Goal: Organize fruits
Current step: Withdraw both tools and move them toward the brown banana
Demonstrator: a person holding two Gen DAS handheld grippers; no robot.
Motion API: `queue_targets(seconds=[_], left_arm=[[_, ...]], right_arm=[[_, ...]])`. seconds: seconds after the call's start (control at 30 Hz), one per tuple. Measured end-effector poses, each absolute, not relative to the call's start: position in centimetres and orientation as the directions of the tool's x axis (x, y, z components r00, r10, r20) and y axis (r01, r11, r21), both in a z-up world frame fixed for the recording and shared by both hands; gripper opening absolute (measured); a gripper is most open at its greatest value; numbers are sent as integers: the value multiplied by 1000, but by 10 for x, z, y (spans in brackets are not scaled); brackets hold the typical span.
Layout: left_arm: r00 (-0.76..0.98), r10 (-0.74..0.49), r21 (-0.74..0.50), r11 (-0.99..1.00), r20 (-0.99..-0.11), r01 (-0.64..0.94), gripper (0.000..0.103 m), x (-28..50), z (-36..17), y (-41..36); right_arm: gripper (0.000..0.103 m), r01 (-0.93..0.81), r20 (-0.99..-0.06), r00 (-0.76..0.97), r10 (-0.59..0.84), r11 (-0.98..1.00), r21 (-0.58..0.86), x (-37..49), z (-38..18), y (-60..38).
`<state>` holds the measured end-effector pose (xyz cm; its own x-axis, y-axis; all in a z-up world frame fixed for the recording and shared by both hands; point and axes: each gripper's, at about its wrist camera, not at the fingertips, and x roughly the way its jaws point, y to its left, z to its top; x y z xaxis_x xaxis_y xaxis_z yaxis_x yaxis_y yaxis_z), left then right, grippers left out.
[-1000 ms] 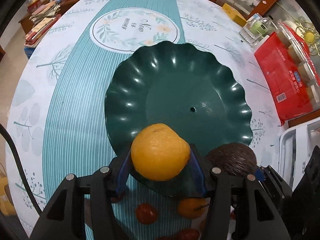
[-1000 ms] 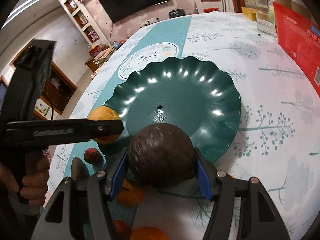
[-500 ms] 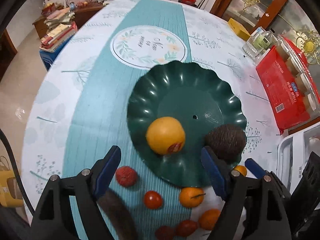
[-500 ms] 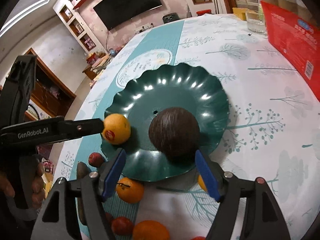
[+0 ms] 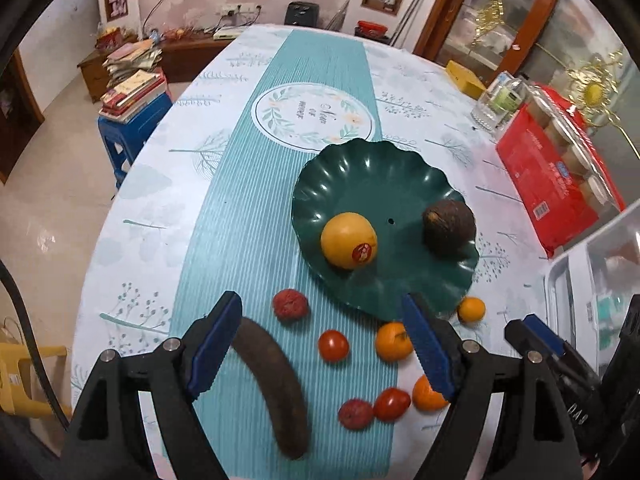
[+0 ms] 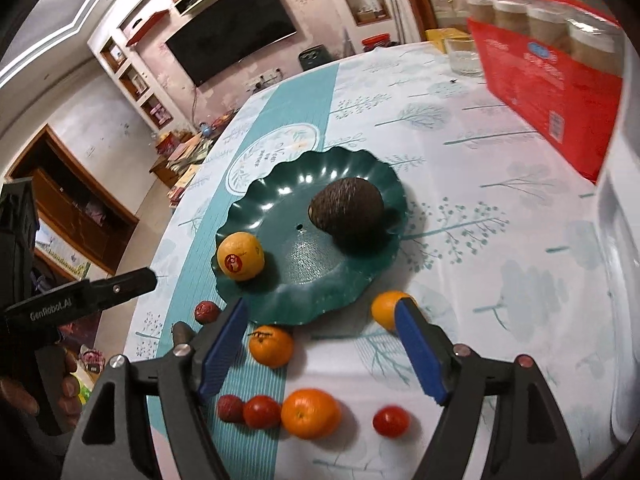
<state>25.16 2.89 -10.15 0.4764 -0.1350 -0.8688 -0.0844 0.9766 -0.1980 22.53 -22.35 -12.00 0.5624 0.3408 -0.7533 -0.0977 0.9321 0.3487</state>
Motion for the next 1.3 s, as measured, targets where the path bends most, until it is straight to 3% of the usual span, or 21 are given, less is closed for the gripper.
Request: queue_targets(seconds=[0.13,0.67,0.97,1.3], left_arm=[[475,-167,-217,975,-864,-50,87,235,-95,38],[446,-312,-259,949,-838,178,87,171,-81,88],[410,-312,-204,936,-857,286,87,149,-84,112],[412,-265,-137,940,-872,313,87,165,-86,113]], right_arm=[[77,-60,-756,585,294,945,321,204,-112,-223],[77,180,-775,612,157,927,330,109,-114,-178],[77,245,-766,630,127,904,351,62,-125,-138],[77,179,-744,659,112,937,300,47,-127,-111]])
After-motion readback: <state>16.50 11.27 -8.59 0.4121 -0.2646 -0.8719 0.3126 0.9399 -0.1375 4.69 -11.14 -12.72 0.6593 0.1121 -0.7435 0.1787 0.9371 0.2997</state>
